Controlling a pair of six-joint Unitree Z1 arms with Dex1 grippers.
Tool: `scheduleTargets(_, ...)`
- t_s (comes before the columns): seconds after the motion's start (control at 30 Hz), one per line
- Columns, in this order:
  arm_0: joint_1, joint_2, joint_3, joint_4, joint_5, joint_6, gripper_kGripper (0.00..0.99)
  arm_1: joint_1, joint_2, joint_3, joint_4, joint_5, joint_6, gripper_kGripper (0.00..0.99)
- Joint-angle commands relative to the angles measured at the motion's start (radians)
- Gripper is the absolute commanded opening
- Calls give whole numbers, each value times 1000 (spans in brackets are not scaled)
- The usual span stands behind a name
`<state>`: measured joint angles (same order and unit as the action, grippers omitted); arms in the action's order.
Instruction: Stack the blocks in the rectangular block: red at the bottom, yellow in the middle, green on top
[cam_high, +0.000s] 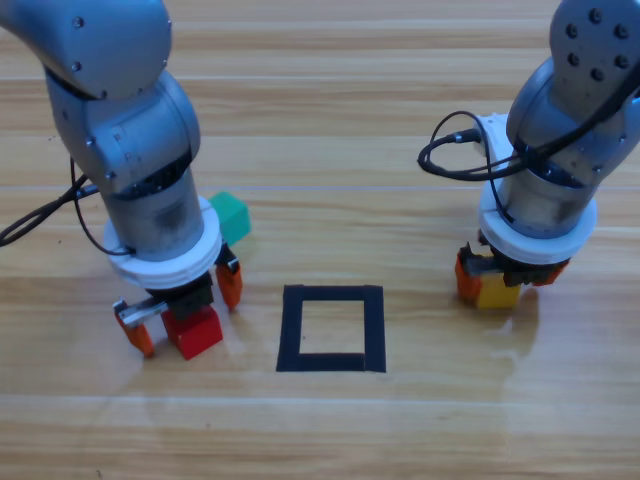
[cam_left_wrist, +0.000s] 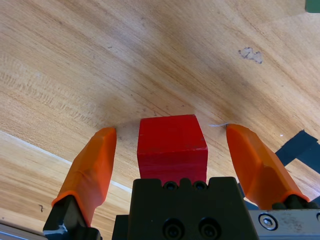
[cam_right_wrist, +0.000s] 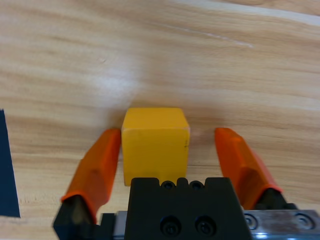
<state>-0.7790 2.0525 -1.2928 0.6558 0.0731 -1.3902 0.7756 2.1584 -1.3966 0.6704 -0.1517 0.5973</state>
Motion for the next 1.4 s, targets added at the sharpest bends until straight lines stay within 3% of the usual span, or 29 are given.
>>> scheduleTargets(0.03,14,37,20,-8,-10,8,874,-22,54,-9,-11,29,-100,391)
scheduleTargets(0.1,14,38,18,-12,-9,19,841,-21,51,-9,-11,38,-103,218)
scheduleTargets(0.27,14,26,20,-8,-4,54,512,-21,14,-10,3,60,-65,0)
scheduleTargets(0.6,-37,-32,-166,130,11,359,112,-33,-187,-39,114,112,-19,0)
scheduleTargets(0.9,-206,1,-310,191,1,611,100,-64,-218,-15,110,110,24,0)
scheduleTargets(1.07,-261,109,-422,219,-30,709,100,-64,-226,-2,101,109,25,0)
scheduleTargets(1.27,-263,267,-589,346,-22,602,101,-64,-224,-1,94,109,27,0)
scheduleTargets(1.4,-263,311,-646,378,19,471,107,-64,-216,4,89,109,25,0)
